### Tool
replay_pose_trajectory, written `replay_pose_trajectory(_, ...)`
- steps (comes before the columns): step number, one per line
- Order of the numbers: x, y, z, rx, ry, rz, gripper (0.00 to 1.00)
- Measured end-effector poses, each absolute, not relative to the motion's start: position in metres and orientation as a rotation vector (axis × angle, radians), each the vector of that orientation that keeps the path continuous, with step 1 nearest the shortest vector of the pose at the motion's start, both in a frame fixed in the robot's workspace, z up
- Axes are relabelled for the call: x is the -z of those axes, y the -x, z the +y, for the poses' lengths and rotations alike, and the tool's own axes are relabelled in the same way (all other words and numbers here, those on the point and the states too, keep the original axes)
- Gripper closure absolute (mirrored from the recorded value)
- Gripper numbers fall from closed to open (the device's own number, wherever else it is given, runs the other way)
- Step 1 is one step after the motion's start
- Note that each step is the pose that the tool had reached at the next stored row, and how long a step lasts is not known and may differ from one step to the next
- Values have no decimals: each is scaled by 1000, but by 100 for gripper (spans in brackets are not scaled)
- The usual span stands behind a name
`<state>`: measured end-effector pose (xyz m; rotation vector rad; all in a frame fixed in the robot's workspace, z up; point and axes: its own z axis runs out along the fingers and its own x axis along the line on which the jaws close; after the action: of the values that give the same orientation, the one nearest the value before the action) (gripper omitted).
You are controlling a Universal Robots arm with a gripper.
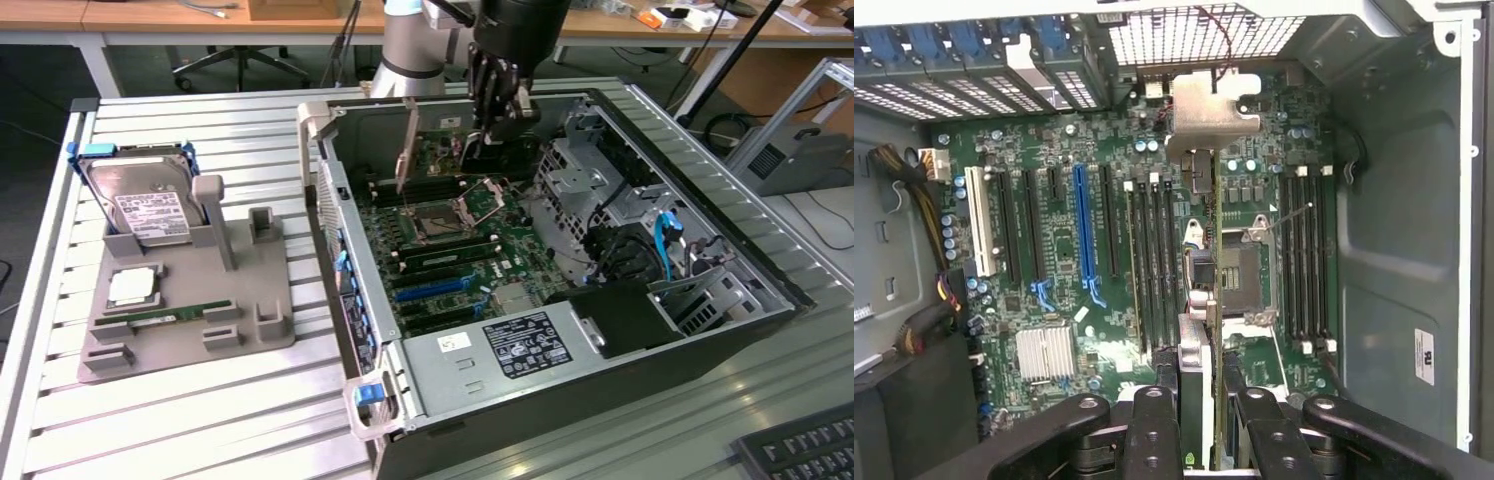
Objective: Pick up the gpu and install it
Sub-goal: 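Insert the gpu into the slot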
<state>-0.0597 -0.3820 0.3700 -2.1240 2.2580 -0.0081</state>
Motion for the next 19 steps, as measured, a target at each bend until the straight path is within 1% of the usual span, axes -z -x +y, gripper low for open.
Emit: replay_pose_trajectory(19, -370, 60, -382, 6, 2223, 2161, 73)
